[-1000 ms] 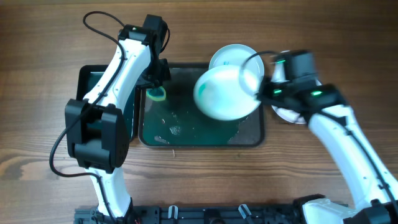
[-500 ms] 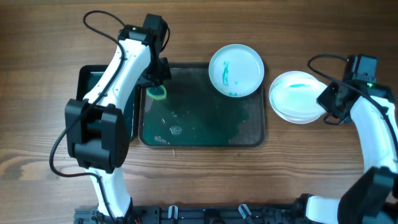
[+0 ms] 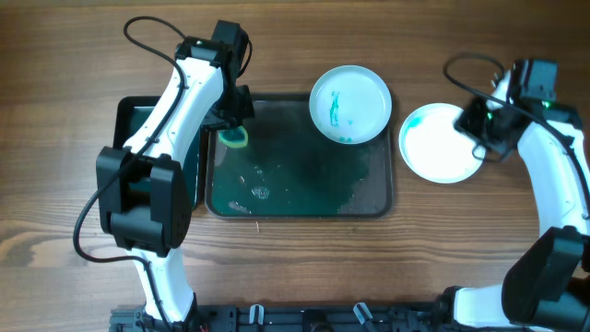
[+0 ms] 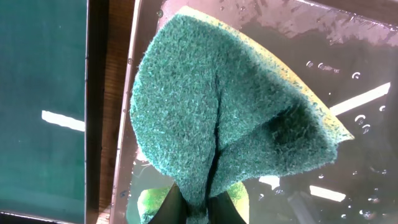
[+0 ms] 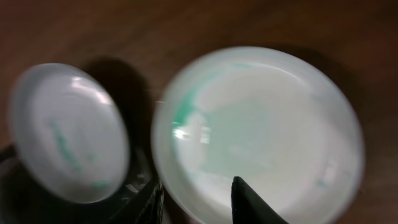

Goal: Clean dirty plates on tray and stack at the side
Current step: 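Move the right gripper to the last plate and grasp its rim, then scrub the last plate with the sponge while the right gripper holds it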

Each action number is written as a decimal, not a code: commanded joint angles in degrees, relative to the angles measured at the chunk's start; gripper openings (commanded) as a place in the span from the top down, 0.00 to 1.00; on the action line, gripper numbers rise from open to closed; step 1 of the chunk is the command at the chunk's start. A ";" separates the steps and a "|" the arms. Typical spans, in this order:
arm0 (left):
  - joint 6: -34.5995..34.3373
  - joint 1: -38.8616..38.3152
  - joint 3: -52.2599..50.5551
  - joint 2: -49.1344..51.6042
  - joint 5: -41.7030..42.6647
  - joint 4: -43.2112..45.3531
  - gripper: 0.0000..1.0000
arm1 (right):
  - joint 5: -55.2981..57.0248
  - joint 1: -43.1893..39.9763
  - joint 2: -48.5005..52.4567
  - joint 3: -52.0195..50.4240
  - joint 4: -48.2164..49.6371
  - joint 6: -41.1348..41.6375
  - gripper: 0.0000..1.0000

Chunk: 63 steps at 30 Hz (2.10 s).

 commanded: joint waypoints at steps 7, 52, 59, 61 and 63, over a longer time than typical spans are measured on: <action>0.68 0.00 0.94 0.37 0.70 0.46 0.96 | -2.89 15.87 12.66 4.90 5.68 1.46 0.64; 0.70 0.00 0.94 0.37 0.70 0.48 0.96 | 3.37 27.32 18.82 4.52 6.19 -16.39 0.66; 0.70 -0.02 0.94 0.37 0.72 0.46 0.96 | 3.39 27.21 23.21 4.52 9.27 -17.55 0.70; 0.68 0.00 0.94 0.37 0.70 0.48 0.96 | 3.39 27.21 23.21 4.50 9.49 -17.42 0.72; 0.70 -0.02 0.94 0.37 0.70 0.48 0.96 | 3.34 27.21 23.21 4.52 9.55 -16.96 0.74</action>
